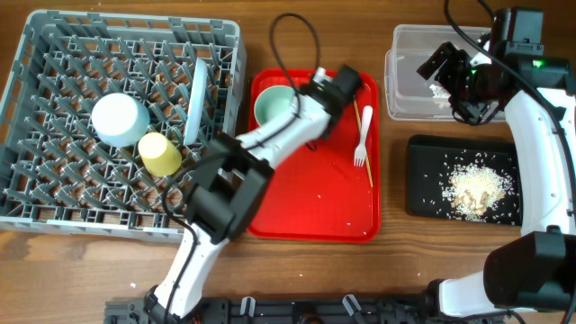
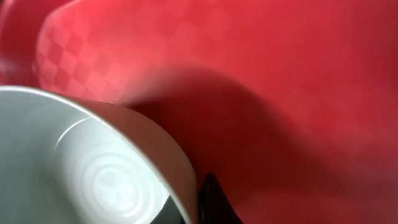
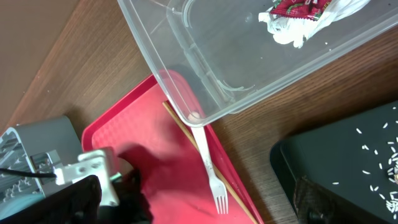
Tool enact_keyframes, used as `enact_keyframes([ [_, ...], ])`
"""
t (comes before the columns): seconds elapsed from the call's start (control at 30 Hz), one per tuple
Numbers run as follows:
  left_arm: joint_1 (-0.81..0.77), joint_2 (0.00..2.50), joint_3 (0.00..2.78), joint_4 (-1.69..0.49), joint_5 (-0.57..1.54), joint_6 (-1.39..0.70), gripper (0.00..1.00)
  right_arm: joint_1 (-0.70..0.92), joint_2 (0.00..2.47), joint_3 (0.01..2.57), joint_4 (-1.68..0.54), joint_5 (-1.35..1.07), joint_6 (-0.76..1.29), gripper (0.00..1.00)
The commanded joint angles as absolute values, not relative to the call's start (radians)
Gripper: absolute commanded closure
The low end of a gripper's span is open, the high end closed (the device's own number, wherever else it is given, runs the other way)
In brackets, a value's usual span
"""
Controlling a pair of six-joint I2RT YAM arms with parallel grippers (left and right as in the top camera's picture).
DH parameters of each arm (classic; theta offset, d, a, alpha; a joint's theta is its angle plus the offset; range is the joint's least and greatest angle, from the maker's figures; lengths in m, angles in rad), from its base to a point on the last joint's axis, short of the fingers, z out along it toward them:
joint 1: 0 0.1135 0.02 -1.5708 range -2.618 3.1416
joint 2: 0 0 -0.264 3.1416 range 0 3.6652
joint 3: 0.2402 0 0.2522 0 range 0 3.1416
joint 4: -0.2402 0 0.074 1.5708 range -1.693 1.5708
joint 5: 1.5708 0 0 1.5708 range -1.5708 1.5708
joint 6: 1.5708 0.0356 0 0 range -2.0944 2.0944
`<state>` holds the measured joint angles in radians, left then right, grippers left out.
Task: Sort waste into correct bins and load items into the dishwasher rack
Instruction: 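Grasp the green bowl rim with the left gripper and lift it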
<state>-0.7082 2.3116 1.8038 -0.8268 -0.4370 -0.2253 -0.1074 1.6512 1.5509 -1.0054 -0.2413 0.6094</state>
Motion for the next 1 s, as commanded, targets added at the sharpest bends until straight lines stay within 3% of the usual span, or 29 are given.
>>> enact_keyframes([
  [0.0,-0.805,2.325,1.799,-0.827,-0.736,-0.182,0.96,-0.104,1.654,1.544,-1.002,-0.229,0.622,0.0],
  [0.1,-0.839,2.325,1.799,-0.827,-0.847,-0.183,0.96,-0.104,1.654,1.544,-1.002,-0.229,0.622,0.0],
  [0.37,-0.796,2.241,1.8,-0.861,-0.849,-0.191,0.96,-0.104,1.654,1.544,-1.002,-0.229,0.622,0.0],
  [0.8,-0.631,1.79,1.8,-0.889,-0.654,-0.252,0.96,-0.104,1.654,1.544,-1.002,-0.229,0.622,0.0],
  [0.97,-0.521,1.528,1.799,-1.058,-0.549,-0.52,0.96,-0.104,1.654,1.544,-1.003,-0.229,0.622,0.0],
])
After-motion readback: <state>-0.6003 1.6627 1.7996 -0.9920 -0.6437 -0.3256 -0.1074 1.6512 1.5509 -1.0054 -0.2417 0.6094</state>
